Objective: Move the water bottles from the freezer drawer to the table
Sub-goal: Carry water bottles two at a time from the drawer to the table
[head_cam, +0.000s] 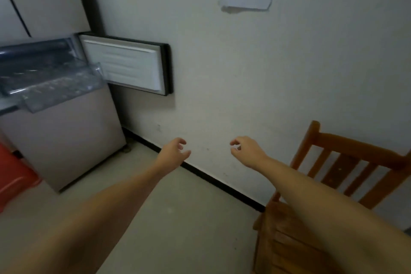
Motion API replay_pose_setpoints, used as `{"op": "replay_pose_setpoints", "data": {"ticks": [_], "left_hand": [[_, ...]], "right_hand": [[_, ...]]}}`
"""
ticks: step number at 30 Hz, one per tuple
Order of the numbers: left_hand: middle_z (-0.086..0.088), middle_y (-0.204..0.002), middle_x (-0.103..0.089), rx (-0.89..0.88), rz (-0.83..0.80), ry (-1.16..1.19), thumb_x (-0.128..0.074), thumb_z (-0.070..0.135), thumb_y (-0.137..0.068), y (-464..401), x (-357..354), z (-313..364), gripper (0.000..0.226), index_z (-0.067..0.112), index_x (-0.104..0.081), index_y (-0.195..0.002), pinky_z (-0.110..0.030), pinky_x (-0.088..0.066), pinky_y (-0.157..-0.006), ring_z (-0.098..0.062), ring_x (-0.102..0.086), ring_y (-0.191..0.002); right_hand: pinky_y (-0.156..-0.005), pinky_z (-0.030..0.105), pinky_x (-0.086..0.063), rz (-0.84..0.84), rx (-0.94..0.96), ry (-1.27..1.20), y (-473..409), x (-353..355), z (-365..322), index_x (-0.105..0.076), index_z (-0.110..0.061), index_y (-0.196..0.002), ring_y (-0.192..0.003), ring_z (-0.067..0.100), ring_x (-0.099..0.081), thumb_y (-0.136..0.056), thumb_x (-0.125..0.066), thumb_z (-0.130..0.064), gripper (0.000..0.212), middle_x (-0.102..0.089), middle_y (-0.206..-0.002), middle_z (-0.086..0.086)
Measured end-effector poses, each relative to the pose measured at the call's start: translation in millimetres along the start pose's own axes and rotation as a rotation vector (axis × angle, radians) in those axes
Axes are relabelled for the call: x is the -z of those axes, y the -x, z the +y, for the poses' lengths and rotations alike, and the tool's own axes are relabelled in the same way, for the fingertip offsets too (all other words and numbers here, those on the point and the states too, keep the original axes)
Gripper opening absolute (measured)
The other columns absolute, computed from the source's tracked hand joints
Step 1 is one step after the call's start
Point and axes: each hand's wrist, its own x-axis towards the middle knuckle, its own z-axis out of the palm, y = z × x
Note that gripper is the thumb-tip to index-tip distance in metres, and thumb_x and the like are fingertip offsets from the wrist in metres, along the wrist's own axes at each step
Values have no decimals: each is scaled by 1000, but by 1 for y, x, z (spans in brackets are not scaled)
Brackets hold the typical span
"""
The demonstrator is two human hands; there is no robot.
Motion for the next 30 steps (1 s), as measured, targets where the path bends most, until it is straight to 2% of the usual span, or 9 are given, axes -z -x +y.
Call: {"op": "replay_pose_setpoints", "data": {"ticks": [3, 6, 10, 12, 14, 16, 18, 21, 30], "left_hand": [[-8, -113, -61, 61, 74, 2, -65, 24, -87, -22, 23, -23, 37, 11, -57, -121, -24, -43, -76, -17, -57, -90], [-8, -106, -61, 133, 166, 5, -64, 21, -88, -45, 60, -46, 37, 8, -57, -122, -22, -40, -78, -21, -58, -96], [-4, -103, -55, 249, 297, 8, -64, 23, -88, -84, 127, -103, 37, 8, -56, -121, -29, -45, -83, -22, -56, -98], [-4, -103, -55, 277, 329, -6, -64, 24, -88, -106, 158, -130, 37, 8, -56, -121, -27, -43, -82, -22, -56, -98], [-4, -103, -54, 290, 334, -17, -63, 23, -89, -130, 189, -151, 38, 7, -55, -122, -24, -38, -84, -24, -56, -104], [-8, -111, -57, 297, 328, -35, -63, 25, -90, -153, 222, -166, 40, 8, -54, -125, -25, -39, -89, -25, -55, -111], [-11, -119, -59, 290, 338, -55, -64, 26, -89, -178, 254, -183, 41, 9, -55, -125, -27, -41, -91, -25, -56, -111], [-13, -121, -60, 303, 377, -67, -64, 26, -88, -210, 296, -209, 42, 9, -55, -126, -28, -42, -91, -25, -57, -111], [-13, -120, -62, 359, 406, -62, -66, 24, -87, -297, 345, -269, 39, 8, -57, -122, -30, -43, -95, -24, -58, -111]], "right_hand": [[-98, 34, -43, -61, 104, 15, -60, -12, -35, -57, -10, -125, -115, 25, -55, -95, -51, -24, 33, -52, -131, 11], [-99, 36, -44, -114, 230, 8, -107, -32, -83, -57, -8, -125, -116, 26, -55, -95, -51, -22, 33, -53, -130, 12], [-98, 33, -42, -193, 378, 11, -174, -75, -160, -58, -9, -123, -118, 27, -54, -95, -51, -23, 32, -52, -131, 14], [-97, 32, -42, -210, 413, -4, -204, -94, -194, -60, -7, -122, -117, 27, -54, -95, -50, -21, 32, -54, -130, 14], [-92, 33, -44, -229, 429, -29, -232, -106, -227, -61, -4, -119, -111, 27, -57, -95, -49, -18, 30, -58, -124, 15], [-91, 35, -46, -235, 425, -41, -264, -114, -257, -61, -5, -119, -110, 28, -57, -94, -49, -17, 30, -60, -122, 15], [-91, 35, -45, -223, 440, -51, -298, -121, -289, -60, -5, -120, -112, 28, -57, -94, -50, -16, 31, -61, -123, 15], [-89, 34, -45, -234, 462, -56, -344, -141, -331, -61, -6, -120, -112, 28, -57, -93, -51, -18, 31, -60, -123, 15], [-86, 28, -47, -354, 574, -12, -466, -204, -408, -63, -10, -117, -103, 23, -60, -92, -55, -23, 29, -61, -119, 11]]}}
